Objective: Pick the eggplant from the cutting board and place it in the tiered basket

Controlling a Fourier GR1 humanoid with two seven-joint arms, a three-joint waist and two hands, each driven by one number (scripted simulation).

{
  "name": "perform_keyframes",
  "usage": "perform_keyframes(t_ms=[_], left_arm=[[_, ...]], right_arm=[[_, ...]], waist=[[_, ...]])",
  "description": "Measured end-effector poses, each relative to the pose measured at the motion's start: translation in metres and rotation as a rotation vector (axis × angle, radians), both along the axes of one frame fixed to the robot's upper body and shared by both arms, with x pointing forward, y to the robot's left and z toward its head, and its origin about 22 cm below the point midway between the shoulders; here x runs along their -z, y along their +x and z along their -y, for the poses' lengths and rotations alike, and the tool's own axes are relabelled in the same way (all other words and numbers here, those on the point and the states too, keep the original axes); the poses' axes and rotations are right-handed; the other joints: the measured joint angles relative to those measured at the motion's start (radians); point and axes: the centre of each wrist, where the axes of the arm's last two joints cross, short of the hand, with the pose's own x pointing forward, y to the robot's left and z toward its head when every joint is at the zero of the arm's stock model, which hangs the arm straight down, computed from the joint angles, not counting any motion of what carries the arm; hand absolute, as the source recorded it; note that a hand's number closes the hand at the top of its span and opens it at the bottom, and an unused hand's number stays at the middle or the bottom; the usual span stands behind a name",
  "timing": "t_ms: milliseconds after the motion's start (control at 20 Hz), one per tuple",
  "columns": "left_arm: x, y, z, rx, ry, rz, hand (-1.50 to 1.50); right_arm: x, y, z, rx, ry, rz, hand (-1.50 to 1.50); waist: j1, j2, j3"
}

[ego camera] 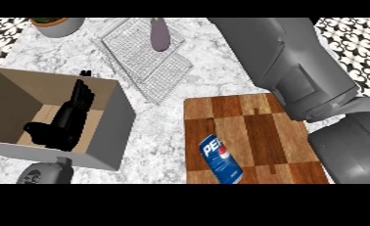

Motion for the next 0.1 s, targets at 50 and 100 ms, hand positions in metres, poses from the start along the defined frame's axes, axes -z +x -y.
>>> perform_keyframes(t_ms=[50,100], left_arm=[[0.0014,-0.0023,-0.0035,-0.009,0.0,-0.003,0.0],[0.0027,-0.0041,-0.0058,-0.019,0.001,-0.006,0.0]], right_arm=[[0.0034,0.0007,0.002,0.004,0.004,-0.002,-1.5],[0.0047,0.0005,0.0016,0.002,0.008,0.002,-1.5]], waist=[[-0.01,-0.004,0.0],[-0.019,-0.008,0.001]])
